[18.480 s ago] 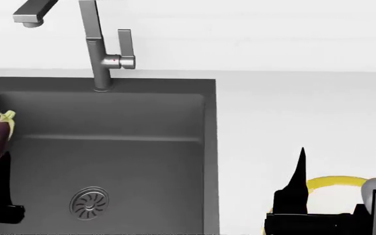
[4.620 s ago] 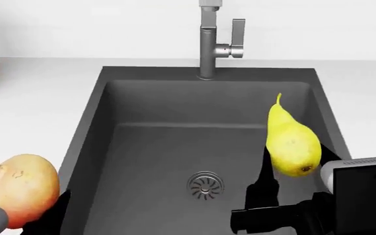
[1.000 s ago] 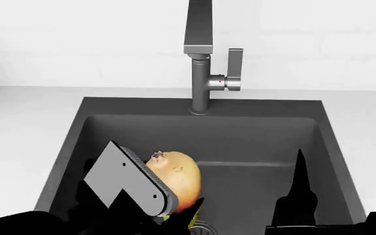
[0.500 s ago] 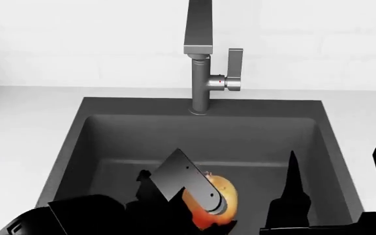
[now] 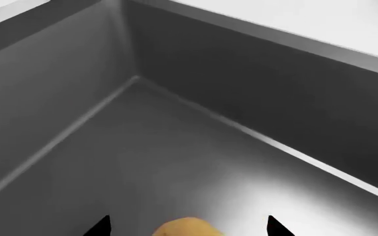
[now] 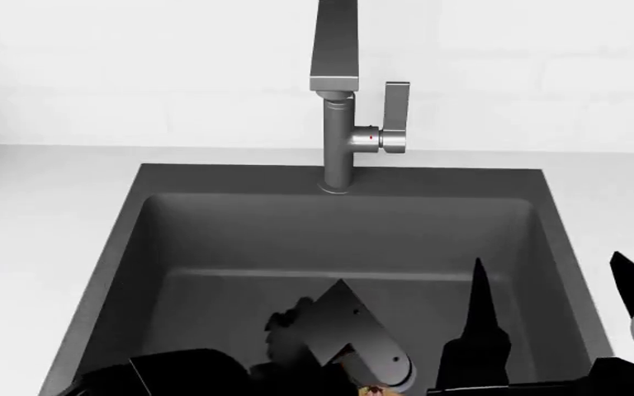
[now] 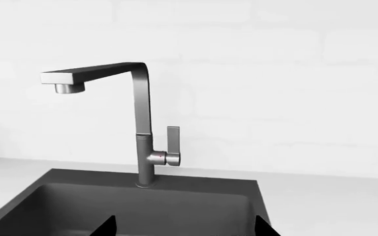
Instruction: There is a mixed pile of frozen fruits and vegetables on the counter. Locate all the frozen vegetables and place the items in a bowl on the counter. Take all the frozen fruits and defrost them in a running sink.
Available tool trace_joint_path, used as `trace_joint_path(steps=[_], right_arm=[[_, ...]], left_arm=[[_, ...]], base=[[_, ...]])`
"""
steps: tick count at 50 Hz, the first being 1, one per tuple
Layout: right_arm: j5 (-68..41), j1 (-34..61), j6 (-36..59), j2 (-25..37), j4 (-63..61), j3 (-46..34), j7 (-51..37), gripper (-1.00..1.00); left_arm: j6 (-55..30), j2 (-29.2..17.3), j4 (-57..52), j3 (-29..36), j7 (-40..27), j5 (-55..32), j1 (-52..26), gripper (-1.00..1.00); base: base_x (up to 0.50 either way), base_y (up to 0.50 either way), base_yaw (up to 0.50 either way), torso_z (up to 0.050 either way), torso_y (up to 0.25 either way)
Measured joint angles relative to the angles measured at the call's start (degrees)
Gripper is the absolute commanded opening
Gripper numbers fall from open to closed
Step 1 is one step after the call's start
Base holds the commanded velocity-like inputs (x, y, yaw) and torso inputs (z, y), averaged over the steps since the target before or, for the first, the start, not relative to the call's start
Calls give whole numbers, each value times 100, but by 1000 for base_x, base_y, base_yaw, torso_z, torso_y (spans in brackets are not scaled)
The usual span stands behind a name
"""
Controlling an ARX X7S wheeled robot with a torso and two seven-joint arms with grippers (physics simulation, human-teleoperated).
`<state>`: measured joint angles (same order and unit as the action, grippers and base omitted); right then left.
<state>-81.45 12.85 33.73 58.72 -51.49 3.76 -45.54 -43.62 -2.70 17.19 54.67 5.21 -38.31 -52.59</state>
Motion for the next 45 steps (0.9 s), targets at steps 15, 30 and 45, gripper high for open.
trace_joint_path(steps=[15,30,45], right_arm=[[32,44,-19,-38,-21,-16,-8,100],[128,54,-67,-81,-7,25,-39,100],[248,32,-59,-100,6,11,-54,100]], left_arm=[[-243,-232,-849,-260,-531,-393,-43,100],[-387,-968,-2289,-1058,-1269,-1021,257,100],[-215,-1653,-3577,-2020,-2166,-1498,755,100]], base=[[0,0,0,0,0],[0,0,0,0,0],[0,0,0,0,0]])
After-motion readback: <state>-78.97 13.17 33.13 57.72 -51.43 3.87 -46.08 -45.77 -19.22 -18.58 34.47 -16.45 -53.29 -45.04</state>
